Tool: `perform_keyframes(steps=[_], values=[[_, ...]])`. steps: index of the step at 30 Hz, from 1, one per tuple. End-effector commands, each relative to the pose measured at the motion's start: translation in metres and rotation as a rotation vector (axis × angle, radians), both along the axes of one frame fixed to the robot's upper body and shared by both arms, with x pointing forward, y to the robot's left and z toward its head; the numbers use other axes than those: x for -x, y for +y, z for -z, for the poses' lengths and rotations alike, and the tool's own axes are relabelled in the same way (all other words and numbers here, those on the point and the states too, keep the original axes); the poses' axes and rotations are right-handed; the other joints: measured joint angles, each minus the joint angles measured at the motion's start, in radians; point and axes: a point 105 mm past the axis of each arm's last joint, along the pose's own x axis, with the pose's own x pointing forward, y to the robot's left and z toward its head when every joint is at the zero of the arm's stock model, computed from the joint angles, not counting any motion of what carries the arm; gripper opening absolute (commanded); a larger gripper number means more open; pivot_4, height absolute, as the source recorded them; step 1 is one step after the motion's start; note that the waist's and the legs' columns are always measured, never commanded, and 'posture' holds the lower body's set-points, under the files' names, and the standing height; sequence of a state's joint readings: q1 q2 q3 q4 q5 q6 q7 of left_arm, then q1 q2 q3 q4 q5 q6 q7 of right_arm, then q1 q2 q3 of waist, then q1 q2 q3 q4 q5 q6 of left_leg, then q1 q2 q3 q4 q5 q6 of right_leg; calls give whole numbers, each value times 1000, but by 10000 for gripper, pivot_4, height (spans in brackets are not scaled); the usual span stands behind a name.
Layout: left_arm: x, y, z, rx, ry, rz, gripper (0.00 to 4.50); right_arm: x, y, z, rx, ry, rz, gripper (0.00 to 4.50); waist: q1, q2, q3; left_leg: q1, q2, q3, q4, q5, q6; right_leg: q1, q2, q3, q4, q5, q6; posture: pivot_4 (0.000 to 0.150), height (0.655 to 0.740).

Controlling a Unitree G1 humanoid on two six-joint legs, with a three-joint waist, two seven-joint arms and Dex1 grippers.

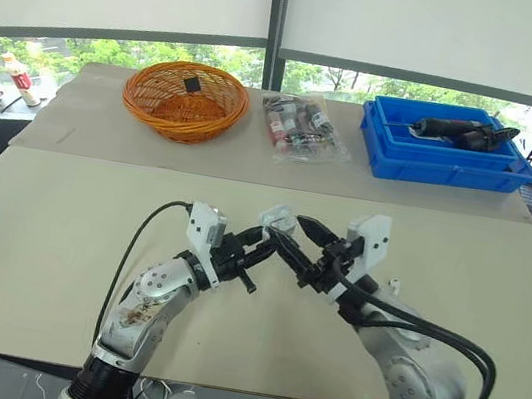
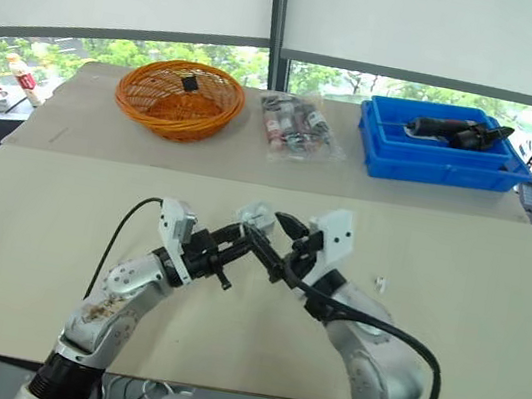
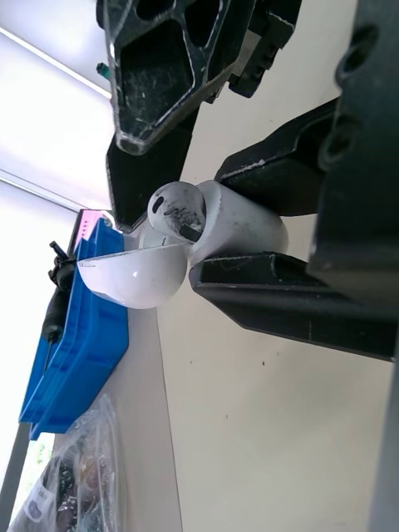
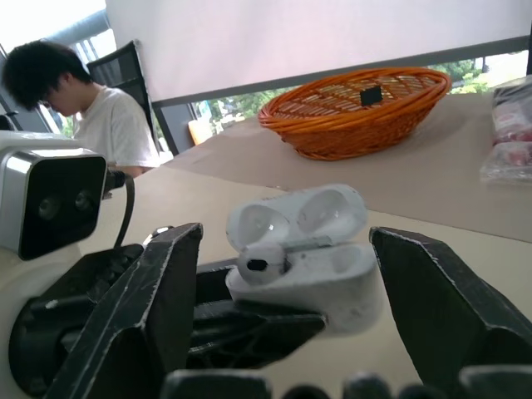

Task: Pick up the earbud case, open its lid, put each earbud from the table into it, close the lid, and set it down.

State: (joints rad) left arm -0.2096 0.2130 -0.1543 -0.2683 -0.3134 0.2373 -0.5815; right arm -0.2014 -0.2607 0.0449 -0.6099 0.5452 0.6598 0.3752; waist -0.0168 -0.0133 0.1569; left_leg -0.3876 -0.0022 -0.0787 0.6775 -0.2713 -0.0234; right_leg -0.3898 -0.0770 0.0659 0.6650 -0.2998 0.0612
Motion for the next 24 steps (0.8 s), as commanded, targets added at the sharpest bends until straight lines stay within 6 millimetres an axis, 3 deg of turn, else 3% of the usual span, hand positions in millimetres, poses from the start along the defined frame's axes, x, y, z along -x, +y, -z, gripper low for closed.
perform_keyframes(steps=[1,5,10,13,17,21,24], values=[[4,1,-13,17,-66,1,6034,19,-12,-25,25,-124,-39,34653,0,0,0,0,0,0,0,0,0,0,0,0,0,0,0,1500,7400],[4,6,-8,-11,-71,-15,6034,26,-52,-18,179,-150,26,34653,5,0,0,0,0,1,0,0,0,1,0,0,-1,0,0,1500,7400],[4,8,-5,-41,-89,-15,6034,36,-116,14,353,-92,173,34653,7,-1,0,0,-1,6,0,0,0,2,0,0,-2,0,0,1500,7400],[3,10,-2,-61,-103,-18,6034,52,-167,41,452,-5,312,34653,10,-1,0,1,0,6,0,0,0,3,0,0,-1,0,0,1500,7400],[1,11,1,-67,-106,-25,6034,70,-214,66,473,101,488,34653,12,-1,0,1,0,8,0,0,0,3,0,1,-2,0,0,1500,7400],[1,10,2,-68,-108,-24,6034,84,-235,81,454,179,555,45000,4,0,0,2,0,8,-1,0,0,4,0,2,-2,0,0,1500,7400],[1,10,2,-67,-110,-26,6034,91,-241,85,455,195,569,45000,4,0,0,3,0,9,-2,0,1,4,0,2,-2,0,0,1500,7400]])
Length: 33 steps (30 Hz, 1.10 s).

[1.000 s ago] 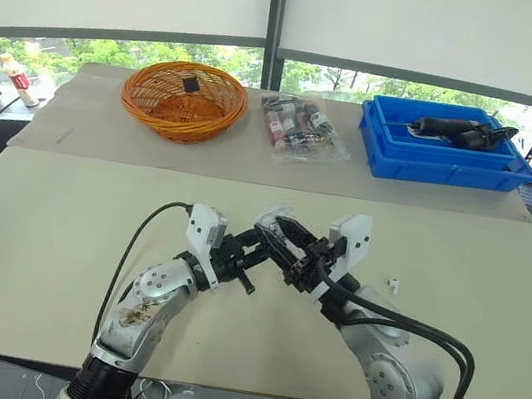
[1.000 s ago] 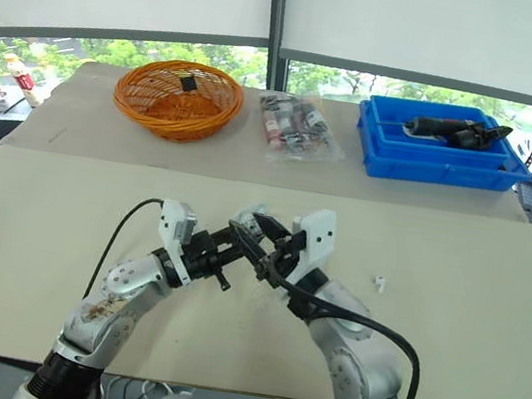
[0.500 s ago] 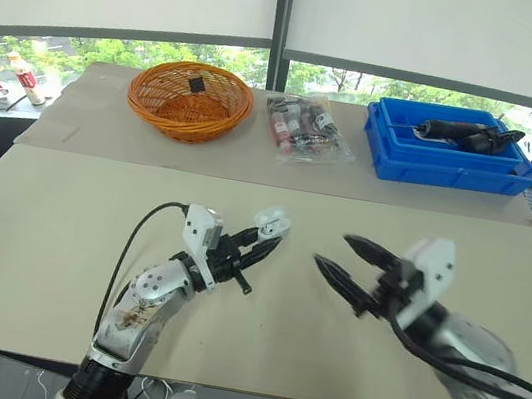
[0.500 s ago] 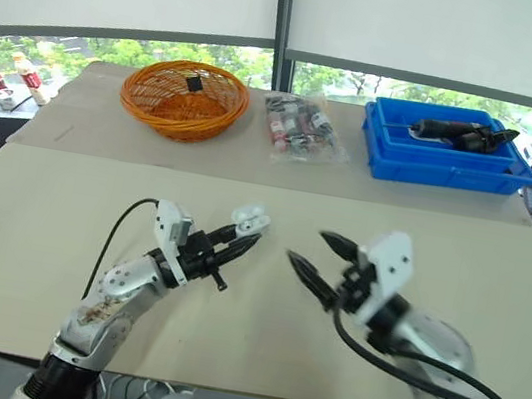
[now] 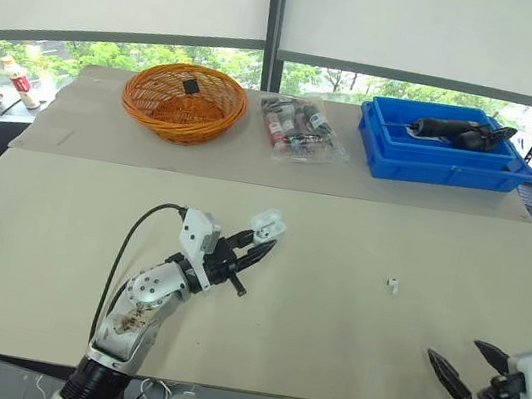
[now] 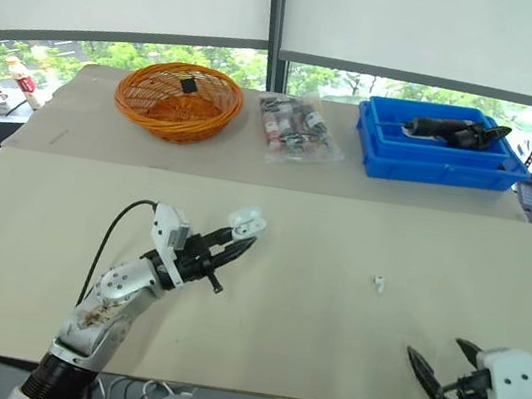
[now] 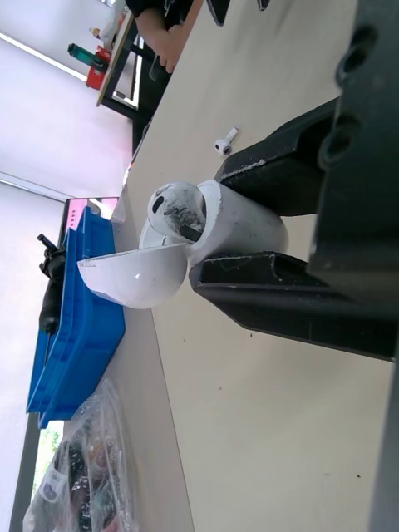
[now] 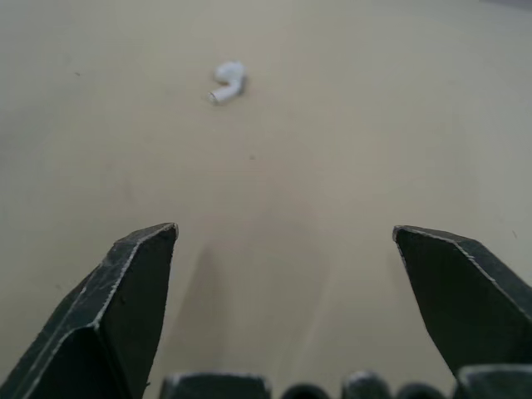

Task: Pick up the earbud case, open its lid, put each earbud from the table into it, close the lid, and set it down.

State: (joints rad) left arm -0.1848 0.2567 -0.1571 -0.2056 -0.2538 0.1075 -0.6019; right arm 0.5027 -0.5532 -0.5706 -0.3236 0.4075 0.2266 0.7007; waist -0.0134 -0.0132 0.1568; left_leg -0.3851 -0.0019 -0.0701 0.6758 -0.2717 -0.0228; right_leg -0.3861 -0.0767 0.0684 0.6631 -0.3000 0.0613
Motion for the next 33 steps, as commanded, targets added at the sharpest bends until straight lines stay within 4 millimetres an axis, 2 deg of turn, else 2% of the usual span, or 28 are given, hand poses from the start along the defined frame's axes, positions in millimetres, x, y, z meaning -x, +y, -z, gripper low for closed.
perform_keyframes(steps=[1,6,10,16,24,31,33], values=[[2,-2,-9,8,-50,7,6034,4,-5,-11,31,-49,1,45000,1,0,0,0,0,0,0,0,0,0,0,0,0,0,0,1500,7400],[3,-1,-8,5,-45,7,6034,-6,15,-14,33,-54,-72,45000,2,0,0,0,0,0,0,0,0,0,0,0,0,0,0,1500,7400],[3,-3,-6,0,-39,11,6034,-32,37,-15,8,-77,-66,45000,-1,0,0,0,0,0,0,0,0,0,0,0,0,0,0,1500,7400],[4,-5,-5,-3,-36,15,6034,-66,54,-10,35,-59,3,45000,9,1,-1,-1,-1,-1,1,0,0,-1,0,-1,0,0,0,1500,7400],[4,-6,-5,-7,-34,15,6034,-107,56,-6,-28,-53,107,45000,9,1,-1,-1,0,-1,1,0,0,-1,0,-1,1,0,0,1500,7400],[5,-4,-4,-10,-35,11,6034,-114,57,5,-30,17,138,45000,1,1,-1,-1,0,-1,1,0,0,-1,0,-1,1,0,0,1500,7400],[5,-4,-4,-12,-34,11,6034,-113,62,11,-46,50,126,39681,1,1,-1,-1,0,-1,2,0,0,-1,0,-1,1,0,0,1500,7400]])
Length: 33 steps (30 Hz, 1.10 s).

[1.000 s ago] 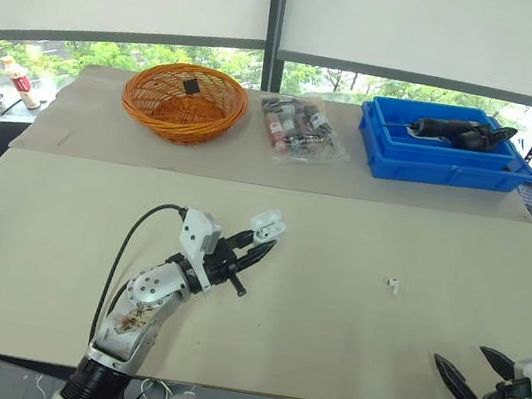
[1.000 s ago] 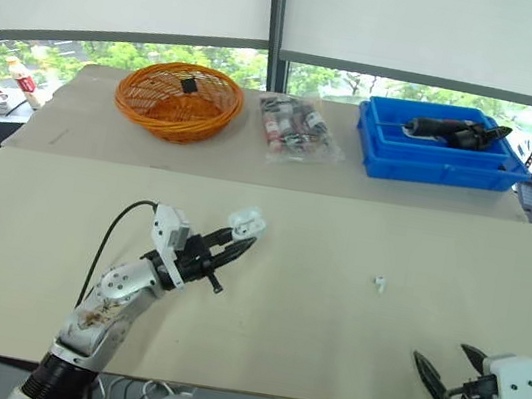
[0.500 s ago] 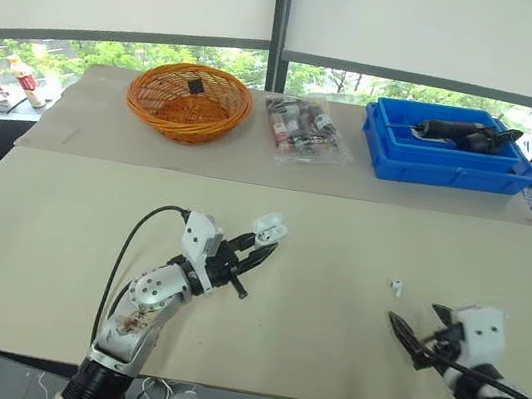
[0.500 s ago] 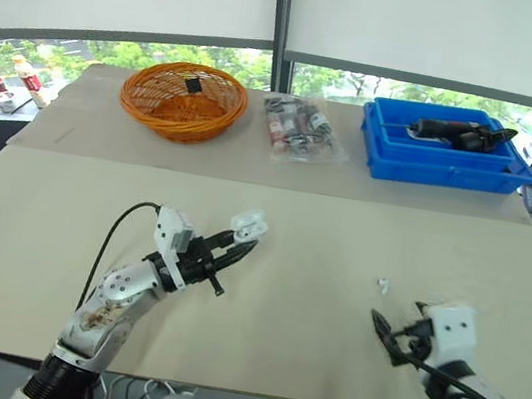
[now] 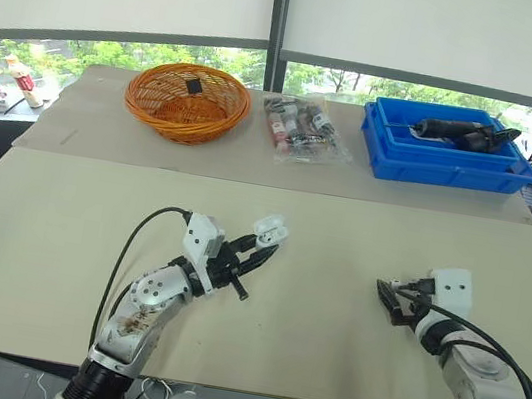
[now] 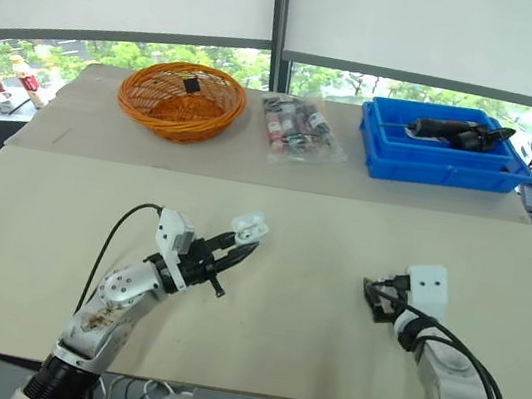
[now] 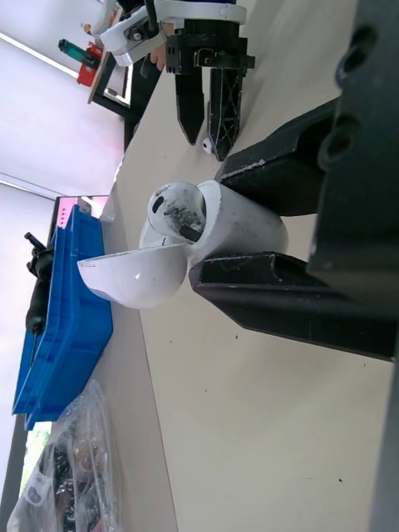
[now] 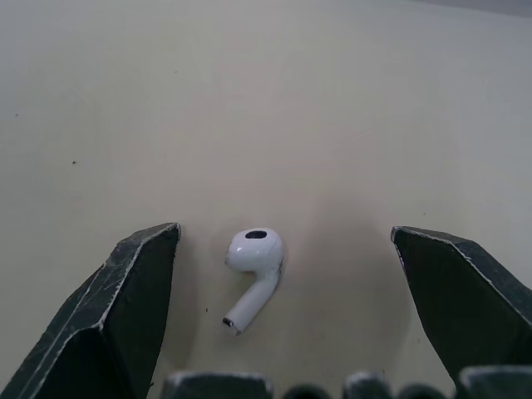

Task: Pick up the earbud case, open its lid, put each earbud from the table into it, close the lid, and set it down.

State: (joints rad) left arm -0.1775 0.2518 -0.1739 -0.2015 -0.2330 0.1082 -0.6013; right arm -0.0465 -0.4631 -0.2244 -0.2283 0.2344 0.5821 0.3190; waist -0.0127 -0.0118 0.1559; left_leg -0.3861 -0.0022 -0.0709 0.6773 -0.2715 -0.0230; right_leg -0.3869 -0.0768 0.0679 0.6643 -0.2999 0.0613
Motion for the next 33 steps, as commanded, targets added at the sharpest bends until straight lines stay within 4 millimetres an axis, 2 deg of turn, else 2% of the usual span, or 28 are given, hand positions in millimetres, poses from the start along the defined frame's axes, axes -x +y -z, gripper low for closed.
perform_keyframes(steps=[1,6,11,15,19,22,24,30,33], values=[[3,0,-9,5,-45,5,6034,4,5,10,-13,59,6,36757,0,0,0,0,0,0,0,0,0,0,0,0,0,0,0,1500,7400],[4,0,-9,2,-45,7,6034,6,4,12,-55,92,29,19690,1,0,0,1,0,0,0,0,0,1,0,0,0,0,0,1500,7400],[4,0,-9,1,-44,7,6034,8,11,8,-60,119,-51,3203,1,0,0,0,0,0,0,0,0,1,0,0,0,0,0,1500,7400],[5,-1,-8,3,-42,9,6034,10,12,5,-29,160,-168,3166,0,0,0,0,0,0,0,0,0,1,0,0,0,0,0,1500,7400],[10,-1,-6,4,-33,9,6034,20,28,-13,191,160,-607,3166,-1,0,0,1,0,1,0,0,0,1,0,0,-1,0,0,1500,7400],[14,-1,-3,2,-24,5,6034,40,30,-12,361,202,-902,3166,-2,0,0,0,0,1,0,0,0,1,0,0,-1,0,0,1500,7400],[17,0,-2,3,-16,-2,6034,53,19,-7,478,277,-1065,3166,-1,0,0,0,0,1,0,0,0,1,0,0,-1,0,0,1500,7400],[24,2,0,4,-3,-23,6034,68,-10,-8,636,405,-1310,3165,2,-1,1,1,0,2,1,0,0,2,0,0,-2,0,0,1500,7400],[25,5,2,-1,4,-37,6034,73,-15,-9,680,423,-1409,3165,1,-1,1,1,1,2,1,0,0,2,0,0,-2,0,0,1500,7400]])
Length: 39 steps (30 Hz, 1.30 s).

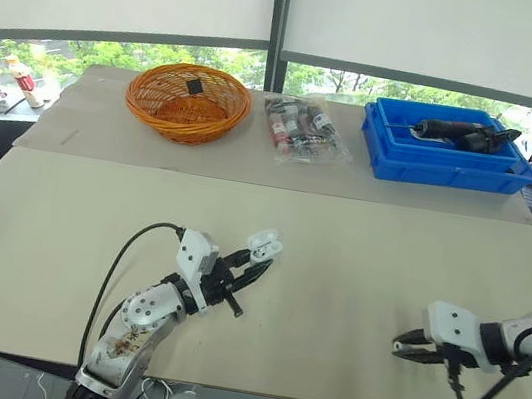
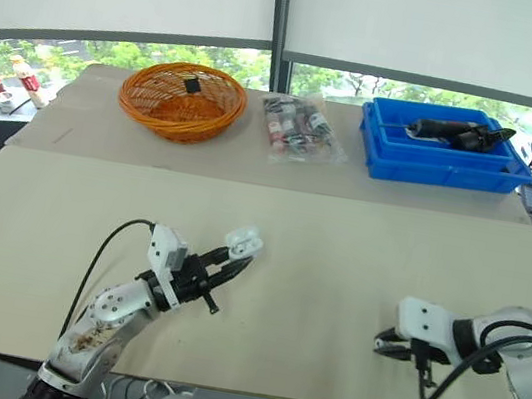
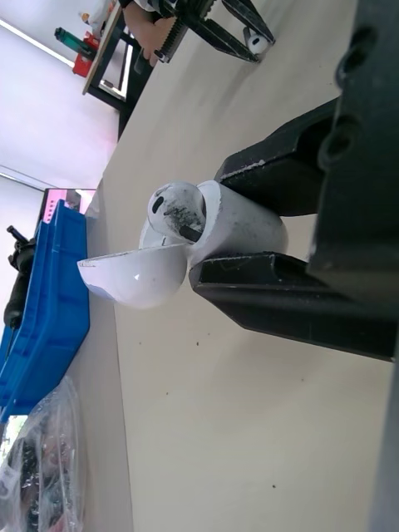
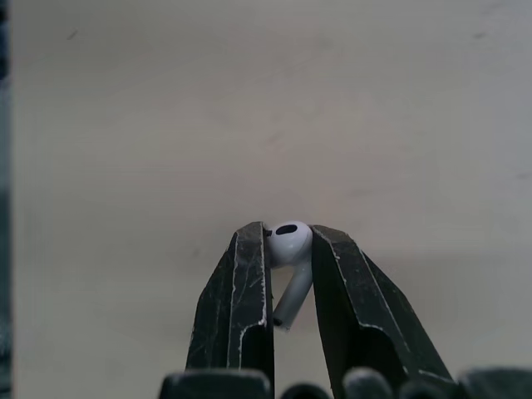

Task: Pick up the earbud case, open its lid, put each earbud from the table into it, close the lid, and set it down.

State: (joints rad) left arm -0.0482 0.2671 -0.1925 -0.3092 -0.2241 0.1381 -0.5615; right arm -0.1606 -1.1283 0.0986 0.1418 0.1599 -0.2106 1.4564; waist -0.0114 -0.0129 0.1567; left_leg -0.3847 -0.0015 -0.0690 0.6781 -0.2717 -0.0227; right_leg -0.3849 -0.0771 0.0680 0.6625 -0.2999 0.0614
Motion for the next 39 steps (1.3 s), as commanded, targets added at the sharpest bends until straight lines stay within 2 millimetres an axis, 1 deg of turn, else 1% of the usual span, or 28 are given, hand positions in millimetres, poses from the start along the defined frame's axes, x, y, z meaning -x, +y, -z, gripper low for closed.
perform_keyframes(steps=[1,6,9,12,14,15,18,20,24,28,31,32,34,39], values=[[5,1,-12,3,-45,-7,6034,7,-5,-2,55,25,-128,3165,0,0,0,0,0,0,0,0,0,0,0,0,0,0,0,1500,7400],[8,3,-11,-2,-39,-11,6034,8,-1,-1,67,43,-189,3165,1,0,0,0,0,-1,0,0,0,0,0,0,0,0,0,1500,7400],[8,3,-12,-4,-39,-12,6034,3,1,3,88,28,-172,3165,1,0,0,0,0,-1,0,0,0,0,0,0,0,0,0,1500,7400],[9,3,-12,-6,-38,-13,6034,1,-1,6,104,45,-140,3165,0,0,0,1,0,-2,0,0,0,0,0,0,0,0,0,1500,7400],[9,3,-13,-7,-37,-13,6034,-2,0,6,94,33,-125,13442,0,0,0,1,0,-2,0,0,0,1,0,0,0,0,0,1500,7400],[9,4,-13,-8,-36,-13,6034,-4,0,6,94,11,-128,15842,0,0,0,1,0,-2,0,0,0,1,0,0,0,0,0,1500,7400],[10,5,-12,-12,-31,-13,6034,-5,1,6,97,-32,-148,26671,0,0,0,2,0,-2,0,0,0,1,0,0,0,0,0,1500,7400],[11,5,-12,-15,-27,-10,6034,-4,2,2,81,-54,-157,27041,3,0,0,1,0,-2,0,0,0,1,0,0,0,0,0,1500,7400],[13,5,-11,-18,-19,-3,6034,-3,4,-14,72,-82,-143,27041,3,0,0,1,0,-2,0,0,0,1,0,0,0,0,0,1500,7400],[13,4,-10,-19,-13,5,6034,1,6,-29,134,-87,-86,27041,6,1,0,0,0,-4,0,0,0,0,0,0,1,0,0,1500,7400],[13,2,-9,-17,-7,14,6034,2,2,-28,261,-96,-20,27041,8,1,-1,0,0,-5,0,0,0,-1,0,1,1,0,0,1500,7400],[13,1,-9,-15,-6,20,6034,3,4,-25,278,-93,-3,27041,9,1,-1,0,0,-5,0,0,0,-1,0,1,1,0,0,1500,7400],[13,-2,-9,-12,-6,28,6034,2,9,-22,284,-87,29,27041,10,1,-1,0,0,-5,0,0,0,-1,0,1,1,0,0,1500,7400],[12,-3,-9,-13,-6,30,6034,1,11,-16,306,-48,68,27041,11,1,0,0,0,-4,0,0,0,-1,0,1,1,0,0,1500,7400]])
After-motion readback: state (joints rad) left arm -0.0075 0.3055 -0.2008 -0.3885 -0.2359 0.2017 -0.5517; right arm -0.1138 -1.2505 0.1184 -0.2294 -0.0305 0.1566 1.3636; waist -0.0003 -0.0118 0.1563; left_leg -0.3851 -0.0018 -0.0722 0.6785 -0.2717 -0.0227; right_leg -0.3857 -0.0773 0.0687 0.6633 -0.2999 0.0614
